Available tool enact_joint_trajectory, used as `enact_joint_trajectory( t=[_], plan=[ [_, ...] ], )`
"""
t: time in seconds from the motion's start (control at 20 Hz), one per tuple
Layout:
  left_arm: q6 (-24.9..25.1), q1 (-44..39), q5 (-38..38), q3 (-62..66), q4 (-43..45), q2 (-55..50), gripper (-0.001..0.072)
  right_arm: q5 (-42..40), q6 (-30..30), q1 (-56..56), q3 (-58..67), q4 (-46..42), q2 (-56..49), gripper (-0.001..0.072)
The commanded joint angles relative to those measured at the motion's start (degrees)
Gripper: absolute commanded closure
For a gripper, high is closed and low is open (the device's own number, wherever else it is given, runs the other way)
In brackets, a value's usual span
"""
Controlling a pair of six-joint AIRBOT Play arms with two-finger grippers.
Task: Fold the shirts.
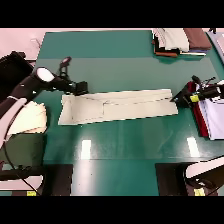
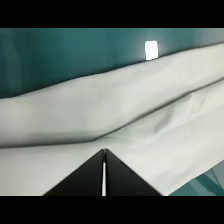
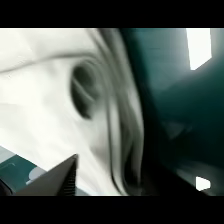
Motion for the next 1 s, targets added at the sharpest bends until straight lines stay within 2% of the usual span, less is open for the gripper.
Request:
enact_joint_trajectory(
  t=[0.0, 0.05, 0.1, 0.15, 0.4, 0.65, 0.95],
  plan=[
    [-1.5, -6.6, 5.6, 0.9, -2.0, -4.1, 0.0679, -4.5, -2.1, 3.5, -0.5, 3.0, -1.2, 0.0434],
    [-1.5, -8.0, 5.7, 2.3, -2.3, -6.0, 0.0679, -5.7, -2.9, 4.3, -0.5, 3.0, -0.3, 0.0592],
    [-1.5, -9.3, 5.5, 4.1, -2.7, -7.9, 0.0679, -6.2, -3.0, 4.6, -0.2, 3.4, 0.9, 0.0672],
    [-2.3, -10.6, 5.3, 6.6, -2.9, -10.2, 0.0679, -5.5, -3.0, 4.6, 1.0, 3.5, 2.3, 0.0693],
    [-4.1, -16.3, 4.3, 18.3, -3.0, -20.7, 0.0679, 0.6, -2.1, 7.6, 10.3, 8.0, 13.2, 0.0694],
    [-6.0, -20.0, 4.1, 25.6, -3.0, -28.0, 0.0679, -1.0, 2.7, 17.7, 15.8, 10.9, 21.3, 0.0694],
    [-7.2, -20.5, 2.6, 26.4, -2.5, -29.5, 0.0679, -4.3, 5.4, 28.0, 20.7, 11.0, 23.5, 0.0693]
  ],
)
